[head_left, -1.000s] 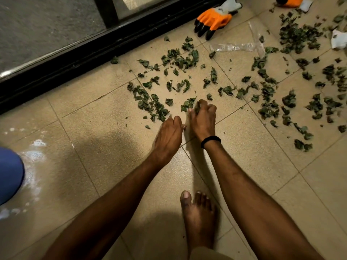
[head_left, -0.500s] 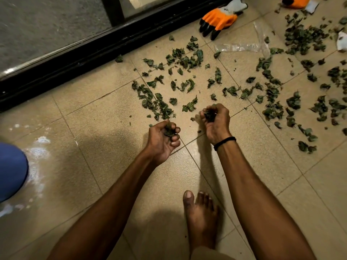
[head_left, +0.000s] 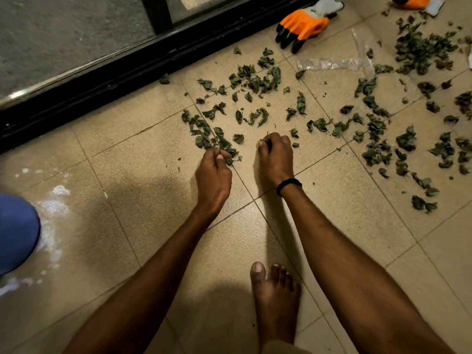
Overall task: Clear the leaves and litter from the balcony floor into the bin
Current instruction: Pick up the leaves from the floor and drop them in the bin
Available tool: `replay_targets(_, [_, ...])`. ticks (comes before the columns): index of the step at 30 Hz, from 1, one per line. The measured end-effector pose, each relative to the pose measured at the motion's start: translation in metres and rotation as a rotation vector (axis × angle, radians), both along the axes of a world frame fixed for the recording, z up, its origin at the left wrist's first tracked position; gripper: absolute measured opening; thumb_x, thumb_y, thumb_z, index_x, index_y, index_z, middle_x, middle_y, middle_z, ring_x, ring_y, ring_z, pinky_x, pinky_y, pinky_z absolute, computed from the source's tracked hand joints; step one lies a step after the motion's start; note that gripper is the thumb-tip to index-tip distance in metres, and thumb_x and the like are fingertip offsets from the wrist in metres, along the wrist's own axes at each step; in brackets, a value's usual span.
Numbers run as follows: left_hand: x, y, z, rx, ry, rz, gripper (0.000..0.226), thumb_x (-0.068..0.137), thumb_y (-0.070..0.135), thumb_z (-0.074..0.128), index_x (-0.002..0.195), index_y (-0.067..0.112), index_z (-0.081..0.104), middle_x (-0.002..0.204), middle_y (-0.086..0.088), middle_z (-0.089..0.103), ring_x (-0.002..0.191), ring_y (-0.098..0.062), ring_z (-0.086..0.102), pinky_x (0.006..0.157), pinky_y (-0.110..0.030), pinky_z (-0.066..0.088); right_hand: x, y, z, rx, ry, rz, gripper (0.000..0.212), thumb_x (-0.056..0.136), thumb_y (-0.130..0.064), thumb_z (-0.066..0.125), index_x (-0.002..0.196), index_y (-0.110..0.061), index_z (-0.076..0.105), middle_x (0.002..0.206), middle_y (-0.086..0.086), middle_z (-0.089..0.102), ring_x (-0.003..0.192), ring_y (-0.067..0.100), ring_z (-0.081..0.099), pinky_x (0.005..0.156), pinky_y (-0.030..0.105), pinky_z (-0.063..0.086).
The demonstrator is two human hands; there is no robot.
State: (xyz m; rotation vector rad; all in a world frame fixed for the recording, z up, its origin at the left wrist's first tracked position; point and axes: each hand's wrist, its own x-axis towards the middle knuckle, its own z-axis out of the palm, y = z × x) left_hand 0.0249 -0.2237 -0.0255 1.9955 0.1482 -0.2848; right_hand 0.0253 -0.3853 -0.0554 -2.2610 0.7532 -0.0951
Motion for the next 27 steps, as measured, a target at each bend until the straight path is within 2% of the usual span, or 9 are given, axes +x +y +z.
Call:
replay_targets(3, [0.014, -0.001, -0.003, 0.242, -0.214, -0.109, 0.034, 0.104, 0.046, 0.043, 0.103, 0.015, 0.058, 0.096, -0.003, 0.062, 0.087, -0.021, 0.058, 0.077, -0.041, 0.051, -0.002, -0.007, 0.016, 0.649, -0.106, -0.338, 0.012, 0.099, -0.008, 0.052, 0.107, -0.008, 0.061, 0.087, 0.004, 0.063, 0.075, 0.015, 0.062, 0.076, 0.037, 0.055])
replay_targets(5, [0.022, -0.003, -0.008, 0.353, -0.23, -0.194, 0.044, 0.098, 0.055, 0.052, 0.118, 0.016, 0.051, 0.111, -0.009, 0.057, 0.096, -0.02, 0.054, 0.079, -0.037, 0.049, -0.005, -0.014, 0.027, 1.063, -0.213, -0.534, 0.019, 0.097, 0.006, 0.047, 0.109, -0.001, 0.06, 0.083, 0.01, 0.061, 0.065, 0.016, 0.059, 0.068, 0.034, 0.057])
replay_targets(8, [0.03, -0.006, -0.02, 0.533, -0.242, -0.318, 0.063, 0.09, 0.053, 0.066, 0.134, 0.017, 0.04, 0.125, -0.017, 0.046, 0.104, -0.023, 0.048, 0.081, -0.032, 0.042, -0.011, -0.027, 0.034, 1.292, -0.318, -0.69, 0.025, 0.093, 0.008, 0.044, 0.114, 0.008, 0.058, 0.092, 0.017, 0.058, 0.07, 0.021, 0.06, 0.062, 0.024, 0.054])
replay_targets(10, [0.031, -0.009, -0.024, 0.607, -0.246, -0.353, 0.049, 0.094, 0.042, 0.066, 0.127, 0.013, 0.046, 0.124, -0.018, 0.046, 0.104, -0.026, 0.051, 0.078, -0.031, 0.04, -0.016, -0.03, 0.037, 1.375, -0.347, -0.722, 0.016, 0.094, -0.002, 0.053, 0.106, 0.006, 0.059, 0.089, 0.016, 0.06, 0.068, 0.02, 0.06, 0.062, 0.024, 0.053])
replay_targets(13, [0.032, -0.008, -0.025, 0.55, -0.306, -0.323, 0.025, 0.101, 0.029, 0.056, 0.114, 0.007, 0.053, 0.113, -0.018, 0.053, 0.096, -0.028, 0.053, 0.075, -0.034, 0.04, -0.023, -0.033, 0.039, 1.269, -0.306, -0.693, 0.02, 0.088, -0.018, 0.072, 0.094, -0.004, 0.06, 0.07, 0.007, 0.064, 0.06, 0.015, 0.06, 0.058, 0.023, 0.052])
replay_targets(17, [0.028, -0.01, -0.023, 0.28, -0.271, -0.196, 0.029, 0.104, 0.037, 0.043, 0.098, 0.009, 0.052, 0.093, -0.011, 0.06, 0.084, -0.027, 0.056, 0.073, -0.045, 0.047, -0.031, -0.034, 0.029, 1.121, -0.221, -0.572, 0.02, 0.088, -0.01, 0.072, 0.102, -0.004, 0.06, 0.075, 0.004, 0.062, 0.063, 0.011, 0.058, 0.06, 0.02, 0.053])
replay_targets(22, [0.029, -0.012, -0.017, -0.153, 0.144, 0.003, 0.017, 0.086, 0.033, 0.052, 0.099, 0.022, 0.046, 0.093, -0.009, 0.069, 0.069, -0.022, 0.058, 0.065, -0.046, 0.05, -0.039, -0.024, 0.009, 0.283, 0.084, -0.159, 0.012, 0.096, -0.012, 0.06, 0.104, -0.013, 0.069, 0.105, 0.006, 0.066, 0.094, 0.013, 0.061, 0.084, 0.025, 0.052])
replay_targets(24, [0.031, -0.011, -0.017, -0.336, 0.247, 0.079, 0.013, 0.089, 0.022, 0.05, 0.102, 0.024, 0.049, 0.089, -0.005, 0.066, 0.06, -0.014, 0.049, 0.056, -0.035, 0.04, -0.042, -0.014, 0.007, 0.108, 0.088, -0.054, 0.011, 0.095, -0.015, 0.061, 0.101, -0.015, 0.069, 0.109, 0.004, 0.056, 0.097, 0.011, 0.053, 0.085, 0.017, 0.043])
replay_targets(27, [0.031, -0.009, -0.017, -0.35, 0.226, 0.079, 0.019, 0.1, 0.017, 0.043, 0.112, 0.019, 0.058, 0.079, 0.0, 0.057, 0.057, -0.011, 0.046, 0.054, -0.03, 0.039, -0.048, 0.0, 0.005, 0.017, 0.02, 0.039, 0.014, 0.095, -0.011, 0.06, 0.105, -0.005, 0.067, 0.105, 0.0, 0.052, 0.088, 0.009, 0.053, 0.079, 0.009, 0.038])
